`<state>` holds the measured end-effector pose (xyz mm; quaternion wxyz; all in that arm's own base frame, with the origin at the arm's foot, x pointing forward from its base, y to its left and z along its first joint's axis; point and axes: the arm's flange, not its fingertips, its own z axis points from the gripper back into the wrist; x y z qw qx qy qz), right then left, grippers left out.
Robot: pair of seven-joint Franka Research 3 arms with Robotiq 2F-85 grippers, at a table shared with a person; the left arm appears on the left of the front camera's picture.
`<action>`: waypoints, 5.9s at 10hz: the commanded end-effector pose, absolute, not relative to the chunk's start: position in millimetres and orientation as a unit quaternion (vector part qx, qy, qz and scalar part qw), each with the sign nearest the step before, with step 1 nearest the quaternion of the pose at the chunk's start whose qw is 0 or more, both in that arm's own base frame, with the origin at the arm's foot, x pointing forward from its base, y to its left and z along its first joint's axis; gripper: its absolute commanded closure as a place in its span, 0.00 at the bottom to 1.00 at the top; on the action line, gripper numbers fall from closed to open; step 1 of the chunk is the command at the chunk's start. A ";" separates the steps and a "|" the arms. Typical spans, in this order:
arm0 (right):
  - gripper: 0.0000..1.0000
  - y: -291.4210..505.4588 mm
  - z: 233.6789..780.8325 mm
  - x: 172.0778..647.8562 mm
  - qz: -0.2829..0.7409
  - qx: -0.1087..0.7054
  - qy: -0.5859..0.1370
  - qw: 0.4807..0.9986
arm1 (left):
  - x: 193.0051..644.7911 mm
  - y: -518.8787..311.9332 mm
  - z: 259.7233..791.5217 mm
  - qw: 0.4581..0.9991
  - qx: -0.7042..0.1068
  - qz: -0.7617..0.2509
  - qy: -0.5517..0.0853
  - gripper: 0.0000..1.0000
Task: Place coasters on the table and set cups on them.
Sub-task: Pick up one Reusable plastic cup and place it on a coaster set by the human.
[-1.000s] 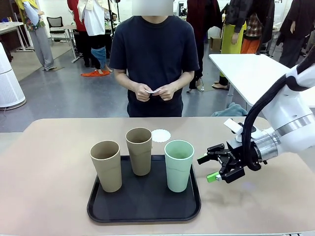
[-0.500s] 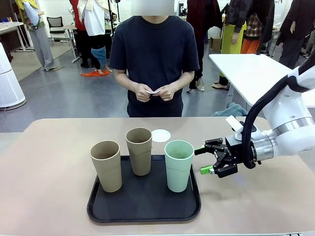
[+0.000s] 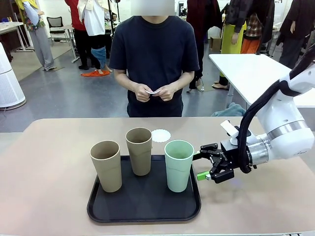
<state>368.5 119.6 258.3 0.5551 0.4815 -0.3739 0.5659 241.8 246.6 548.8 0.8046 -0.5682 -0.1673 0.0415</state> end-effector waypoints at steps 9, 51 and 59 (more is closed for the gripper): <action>0.00 147.0 238.9 372.3 0.584 0.454 -0.361 0.568 | 240.3 246.1 550.2 0.801 -0.573 0.040 -0.171 0.00; 1.00 198.1 453.4 353.1 0.559 0.483 -0.383 0.555 | 240.3 246.1 550.2 0.801 -0.573 0.040 -0.171 0.00; 0.19 224.0 417.5 563.8 0.564 0.499 -0.380 0.538 | 240.3 246.1 550.2 0.801 -0.573 0.040 -0.171 0.00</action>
